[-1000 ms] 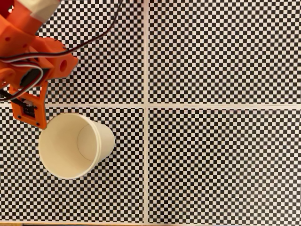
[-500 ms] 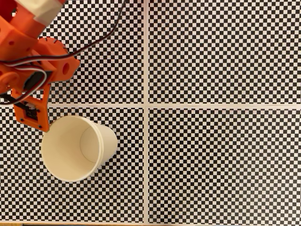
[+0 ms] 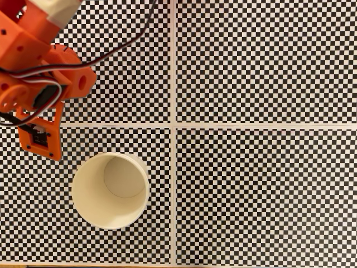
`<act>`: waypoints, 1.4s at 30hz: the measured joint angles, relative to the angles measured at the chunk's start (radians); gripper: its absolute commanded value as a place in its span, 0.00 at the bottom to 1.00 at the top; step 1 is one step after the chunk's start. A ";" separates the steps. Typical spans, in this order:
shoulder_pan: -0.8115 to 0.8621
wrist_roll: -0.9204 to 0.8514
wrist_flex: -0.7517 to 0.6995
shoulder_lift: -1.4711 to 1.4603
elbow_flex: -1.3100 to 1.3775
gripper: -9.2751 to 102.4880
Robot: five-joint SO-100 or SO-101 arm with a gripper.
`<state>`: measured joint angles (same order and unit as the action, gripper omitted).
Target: Grasp basketball and place into cup.
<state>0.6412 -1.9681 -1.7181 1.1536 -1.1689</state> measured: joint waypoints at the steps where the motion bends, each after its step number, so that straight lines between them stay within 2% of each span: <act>1: 0.000 0.000 0.000 0.000 0.000 0.48; 15: 0.055 -0.020 0.000 -0.083 0.104 0.52; 25: 0.069 -0.026 0.000 -0.143 0.161 0.51; 34: 0.097 -0.057 0.000 -0.192 0.204 0.38; 42: 0.114 -0.061 0.000 -0.201 0.210 0.19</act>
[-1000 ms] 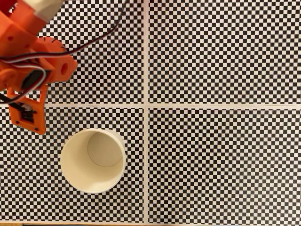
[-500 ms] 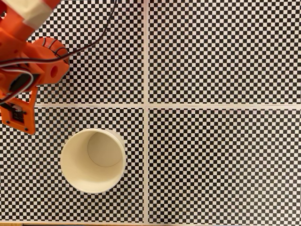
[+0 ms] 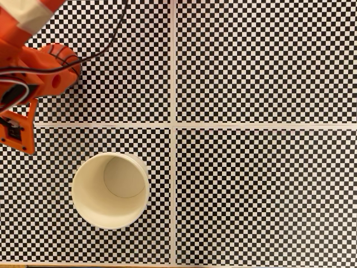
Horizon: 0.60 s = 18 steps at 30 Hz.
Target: Grasp basketball and place into cup.
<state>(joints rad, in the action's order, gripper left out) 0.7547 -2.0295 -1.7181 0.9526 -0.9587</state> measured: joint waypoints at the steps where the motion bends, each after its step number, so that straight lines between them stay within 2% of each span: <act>1: 0.002 0.000 0.000 -0.002 0.005 0.17; 9: 0.014 -0.012 0.000 -0.002 0.006 0.08; 18: 0.011 -0.005 0.000 0.025 0.006 0.08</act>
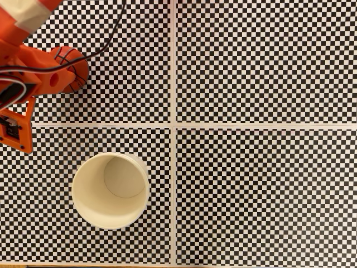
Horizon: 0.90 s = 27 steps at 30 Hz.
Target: Grasp basketball and place into cup.
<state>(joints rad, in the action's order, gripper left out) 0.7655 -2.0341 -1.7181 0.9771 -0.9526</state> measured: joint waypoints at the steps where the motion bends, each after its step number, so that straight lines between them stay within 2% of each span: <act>1: -0.005 0.006 0.000 0.014 0.000 0.08; 16: -0.078 0.112 0.000 0.313 0.000 0.08; 27: -0.233 0.295 -0.012 0.479 0.005 0.08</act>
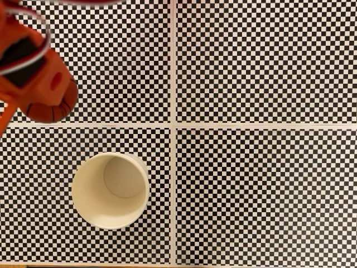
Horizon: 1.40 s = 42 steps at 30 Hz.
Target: Grasp basketball and place into cup.
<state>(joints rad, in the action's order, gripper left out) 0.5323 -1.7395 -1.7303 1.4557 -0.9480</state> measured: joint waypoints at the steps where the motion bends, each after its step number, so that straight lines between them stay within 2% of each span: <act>1: -0.014 0.014 0.000 0.011 0.006 0.08; 13: -0.155 0.236 0.005 0.025 0.084 0.08; 21: -0.230 0.356 0.005 -0.141 0.284 0.08; 34: -0.261 0.425 0.003 -0.472 0.718 0.08; 42: -0.275 0.442 0.003 -0.534 0.824 0.08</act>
<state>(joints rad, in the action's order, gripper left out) 0.2577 -1.2977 -1.7273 0.9219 -0.1243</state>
